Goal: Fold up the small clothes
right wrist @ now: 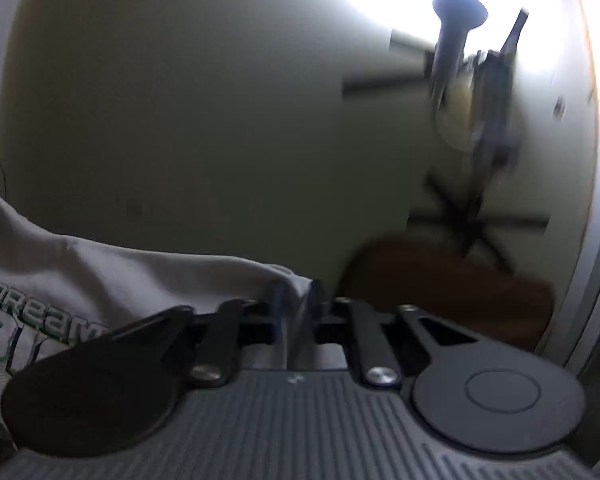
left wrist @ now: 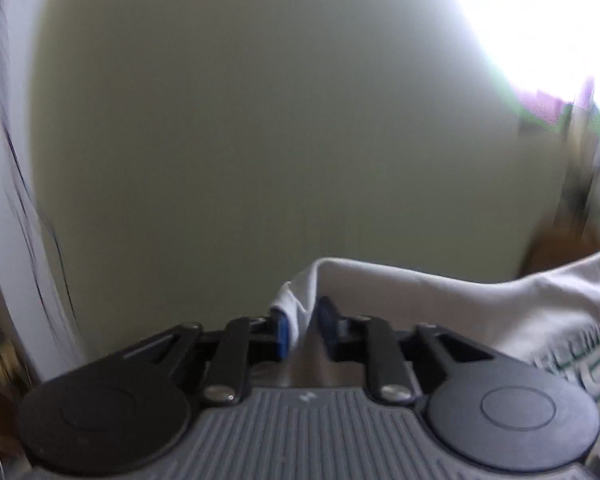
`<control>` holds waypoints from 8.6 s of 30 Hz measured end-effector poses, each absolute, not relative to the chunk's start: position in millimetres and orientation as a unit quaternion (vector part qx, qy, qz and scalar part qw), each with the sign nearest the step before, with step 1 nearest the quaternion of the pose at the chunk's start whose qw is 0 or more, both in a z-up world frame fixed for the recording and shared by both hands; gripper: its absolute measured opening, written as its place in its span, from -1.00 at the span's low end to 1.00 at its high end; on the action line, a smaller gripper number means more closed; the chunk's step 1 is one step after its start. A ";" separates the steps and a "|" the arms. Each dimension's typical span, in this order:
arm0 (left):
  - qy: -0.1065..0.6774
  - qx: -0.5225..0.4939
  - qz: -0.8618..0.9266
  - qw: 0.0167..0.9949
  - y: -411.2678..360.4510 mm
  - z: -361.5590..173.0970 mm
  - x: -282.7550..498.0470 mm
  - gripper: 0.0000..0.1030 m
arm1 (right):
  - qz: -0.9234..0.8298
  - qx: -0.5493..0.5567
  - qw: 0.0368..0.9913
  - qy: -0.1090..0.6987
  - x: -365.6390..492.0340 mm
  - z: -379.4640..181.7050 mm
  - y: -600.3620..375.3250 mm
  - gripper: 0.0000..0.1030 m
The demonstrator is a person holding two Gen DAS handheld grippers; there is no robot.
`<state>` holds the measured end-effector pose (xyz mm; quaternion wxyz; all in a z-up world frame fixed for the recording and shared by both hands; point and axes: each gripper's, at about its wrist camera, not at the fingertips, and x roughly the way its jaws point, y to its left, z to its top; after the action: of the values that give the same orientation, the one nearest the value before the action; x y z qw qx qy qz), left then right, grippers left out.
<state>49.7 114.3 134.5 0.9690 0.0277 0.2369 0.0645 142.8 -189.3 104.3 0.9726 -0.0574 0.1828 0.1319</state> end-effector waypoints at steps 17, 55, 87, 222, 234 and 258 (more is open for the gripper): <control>0.336 0.008 -0.077 0.939 95.8 37.6 16.5 -0.37 | 0.127 0.061 0.919 0.367 174.2 -45.8 -283.7 -0.01; 0.390 0.026 -0.007 0.921 135.8 34.5 196.7 0.90 | 0.277 -0.043 0.888 0.364 283.3 -2.7 -163.2 -0.48; 0.334 0.074 -0.090 0.935 96.5 29.2 26.9 -0.92 | 0.359 -0.244 0.830 0.351 324.1 -51.6 -127.0 -0.88; 0.222 -0.122 0.108 0.961 236.8 125.5 -128.6 0.51 | 0.369 0.139 0.889 0.234 174.7 116.0 -130.8 -0.70; 0.364 -0.107 -0.070 0.922 127.2 68.2 71.2 0.63 | 0.194 0.089 0.935 0.284 142.1 57.4 -252.2 0.20; 0.379 -0.070 0.017 0.923 135.2 16.2 112.4 -0.81 | 0.080 0.098 0.972 0.200 146.1 77.8 -254.8 -0.84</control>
<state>112.4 135.2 16.2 0.9227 -0.0701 0.3788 0.0167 146.1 -254.8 77.8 0.9717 0.0981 0.1996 0.0800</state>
